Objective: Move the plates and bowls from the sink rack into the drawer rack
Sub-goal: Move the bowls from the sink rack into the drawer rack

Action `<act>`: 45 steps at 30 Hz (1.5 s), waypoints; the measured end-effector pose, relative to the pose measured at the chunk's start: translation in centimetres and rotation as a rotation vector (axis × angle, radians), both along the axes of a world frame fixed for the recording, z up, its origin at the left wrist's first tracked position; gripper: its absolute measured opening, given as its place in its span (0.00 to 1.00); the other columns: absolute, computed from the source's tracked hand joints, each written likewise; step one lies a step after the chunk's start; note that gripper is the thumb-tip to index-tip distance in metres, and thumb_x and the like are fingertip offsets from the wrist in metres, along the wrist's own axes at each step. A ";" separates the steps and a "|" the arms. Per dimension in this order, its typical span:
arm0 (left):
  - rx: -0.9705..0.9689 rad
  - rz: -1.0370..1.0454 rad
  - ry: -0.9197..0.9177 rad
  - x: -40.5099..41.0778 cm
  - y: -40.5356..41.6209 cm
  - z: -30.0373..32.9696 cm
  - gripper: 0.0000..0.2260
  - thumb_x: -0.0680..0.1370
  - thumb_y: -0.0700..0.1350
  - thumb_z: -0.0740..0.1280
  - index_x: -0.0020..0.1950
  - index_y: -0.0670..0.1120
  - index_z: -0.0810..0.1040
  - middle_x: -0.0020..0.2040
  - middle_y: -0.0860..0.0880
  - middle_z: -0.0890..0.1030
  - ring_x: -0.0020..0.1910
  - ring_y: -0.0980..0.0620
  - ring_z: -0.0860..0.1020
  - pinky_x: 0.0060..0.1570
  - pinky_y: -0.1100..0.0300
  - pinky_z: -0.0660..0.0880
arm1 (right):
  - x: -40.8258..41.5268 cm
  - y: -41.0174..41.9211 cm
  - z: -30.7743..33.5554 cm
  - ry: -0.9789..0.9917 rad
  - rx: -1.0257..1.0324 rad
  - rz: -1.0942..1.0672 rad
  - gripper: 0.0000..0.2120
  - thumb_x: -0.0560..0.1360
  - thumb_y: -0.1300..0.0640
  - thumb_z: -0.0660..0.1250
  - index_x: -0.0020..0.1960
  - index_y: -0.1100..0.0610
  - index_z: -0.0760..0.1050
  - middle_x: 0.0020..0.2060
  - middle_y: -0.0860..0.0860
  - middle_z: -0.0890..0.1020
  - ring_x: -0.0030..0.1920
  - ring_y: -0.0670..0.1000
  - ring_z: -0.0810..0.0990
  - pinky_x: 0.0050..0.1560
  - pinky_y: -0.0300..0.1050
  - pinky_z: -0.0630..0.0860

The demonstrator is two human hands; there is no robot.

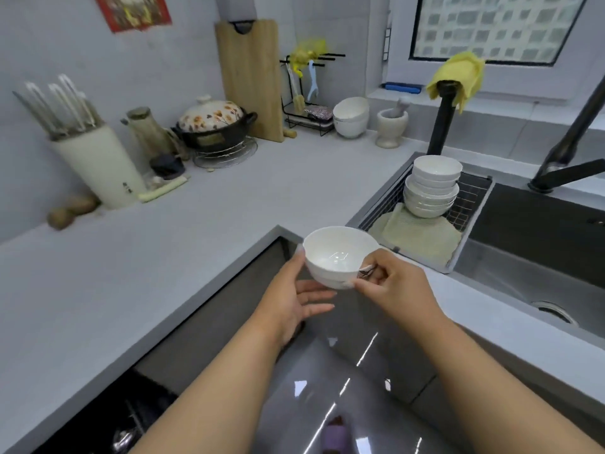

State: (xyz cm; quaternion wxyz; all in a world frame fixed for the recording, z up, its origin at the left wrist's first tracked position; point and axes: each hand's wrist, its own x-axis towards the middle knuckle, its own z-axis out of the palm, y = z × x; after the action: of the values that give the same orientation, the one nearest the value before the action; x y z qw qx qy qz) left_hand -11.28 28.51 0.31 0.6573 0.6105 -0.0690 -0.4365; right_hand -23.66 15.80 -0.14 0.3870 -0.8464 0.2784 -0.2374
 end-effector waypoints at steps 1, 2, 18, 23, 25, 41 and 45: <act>0.009 0.034 0.016 -0.4 1.7 0.2 0.22 0.78 0.61 0.59 0.65 0.47 0.71 0.51 0.35 0.81 0.43 0.42 0.83 0.40 0.51 0.81 | 0.0 1.3 0.1 0.003 -0.003 0.051 0.14 0.66 0.54 0.77 0.39 0.44 0.71 0.29 0.45 0.76 0.30 0.43 0.73 0.35 0.33 0.69; 0.015 0.074 0.022 -0.7 3.4 0.4 0.22 0.78 0.59 0.60 0.65 0.46 0.70 0.49 0.35 0.81 0.41 0.43 0.83 0.39 0.52 0.81 | 0.1 2.6 0.3 0.000 -0.001 0.102 0.13 0.66 0.53 0.77 0.40 0.46 0.72 0.29 0.46 0.76 0.31 0.43 0.73 0.36 0.32 0.69; -0.077 0.780 0.025 -5.8 31.2 0.5 0.15 0.80 0.49 0.58 0.61 0.41 0.69 0.38 0.38 0.76 0.29 0.47 0.78 0.30 0.56 0.79 | 6.0 26.3 0.4 0.209 0.888 0.669 0.36 0.65 0.38 0.68 0.66 0.56 0.66 0.50 0.60 0.80 0.43 0.54 0.82 0.38 0.48 0.78; -0.060 0.904 0.018 -8.0 41.7 -0.8 0.15 0.80 0.49 0.58 0.61 0.40 0.69 0.37 0.39 0.78 0.29 0.48 0.78 0.31 0.55 0.80 | 6.6 36.8 -0.2 0.296 1.218 0.798 0.28 0.67 0.48 0.71 0.60 0.62 0.71 0.40 0.61 0.82 0.41 0.57 0.83 0.45 0.50 0.80; -0.045 0.929 0.020 -9.0 46.3 -1.2 0.14 0.81 0.50 0.58 0.60 0.41 0.70 0.38 0.39 0.79 0.30 0.47 0.79 0.35 0.53 0.81 | 6.6 41.6 -0.5 0.319 1.218 0.816 0.22 0.67 0.51 0.68 0.56 0.61 0.73 0.34 0.58 0.82 0.38 0.56 0.83 0.43 0.49 0.80; 1.337 0.733 -0.288 -15.4 81.9 -12.7 0.26 0.81 0.55 0.52 0.75 0.42 0.60 0.76 0.43 0.62 0.76 0.47 0.53 0.75 0.50 0.47 | 7.8 73.9 -12.7 0.737 0.763 0.796 0.11 0.74 0.55 0.68 0.49 0.61 0.72 0.28 0.52 0.75 0.22 0.46 0.75 0.27 0.39 0.73; 1.452 0.542 -0.332 -14.7 84.8 -15.3 0.29 0.81 0.55 0.50 0.78 0.42 0.51 0.78 0.45 0.54 0.78 0.49 0.45 0.75 0.49 0.39 | 8.9 78.5 -16.8 0.786 0.593 0.773 0.10 0.71 0.58 0.72 0.39 0.61 0.71 0.29 0.54 0.76 0.27 0.51 0.76 0.32 0.44 0.74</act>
State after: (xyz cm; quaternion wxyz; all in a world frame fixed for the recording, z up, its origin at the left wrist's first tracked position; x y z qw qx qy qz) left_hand -26.01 113.35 -15.00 0.1591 0.9393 0.2869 -0.1003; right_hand -14.80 94.30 -16.89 0.5322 -0.7664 0.1276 0.3362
